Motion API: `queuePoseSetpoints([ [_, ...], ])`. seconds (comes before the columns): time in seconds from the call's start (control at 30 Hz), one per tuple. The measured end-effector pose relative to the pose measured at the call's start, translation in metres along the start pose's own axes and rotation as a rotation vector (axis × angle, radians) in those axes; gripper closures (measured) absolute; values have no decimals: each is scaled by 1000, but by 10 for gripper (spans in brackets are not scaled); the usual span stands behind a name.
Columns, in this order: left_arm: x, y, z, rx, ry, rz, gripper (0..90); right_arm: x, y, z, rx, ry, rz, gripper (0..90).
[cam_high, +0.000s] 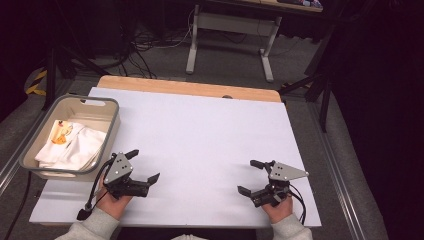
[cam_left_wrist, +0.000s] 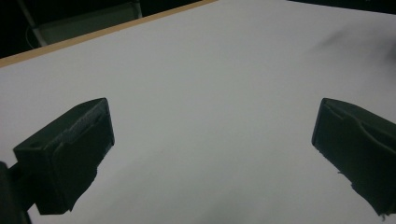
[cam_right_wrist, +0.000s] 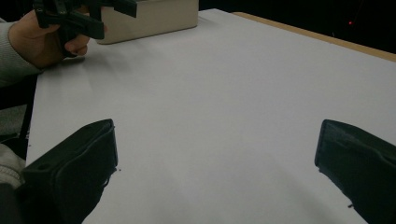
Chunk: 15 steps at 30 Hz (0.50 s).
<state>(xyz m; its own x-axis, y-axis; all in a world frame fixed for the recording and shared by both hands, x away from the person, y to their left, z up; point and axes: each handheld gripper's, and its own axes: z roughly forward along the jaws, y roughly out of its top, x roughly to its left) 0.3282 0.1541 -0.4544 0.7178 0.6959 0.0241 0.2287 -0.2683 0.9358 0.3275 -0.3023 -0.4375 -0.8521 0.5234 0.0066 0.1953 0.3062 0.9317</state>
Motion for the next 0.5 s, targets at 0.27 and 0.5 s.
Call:
queuePoseSetpoints([
  [0.27,3,2,-2,-19,-14,-13,0,-3,-1,-2,-14,21,44,0],
  [0.5,1,5,-2,0,-13,14,1,-1,-1,0,-1,25,33,10],
])
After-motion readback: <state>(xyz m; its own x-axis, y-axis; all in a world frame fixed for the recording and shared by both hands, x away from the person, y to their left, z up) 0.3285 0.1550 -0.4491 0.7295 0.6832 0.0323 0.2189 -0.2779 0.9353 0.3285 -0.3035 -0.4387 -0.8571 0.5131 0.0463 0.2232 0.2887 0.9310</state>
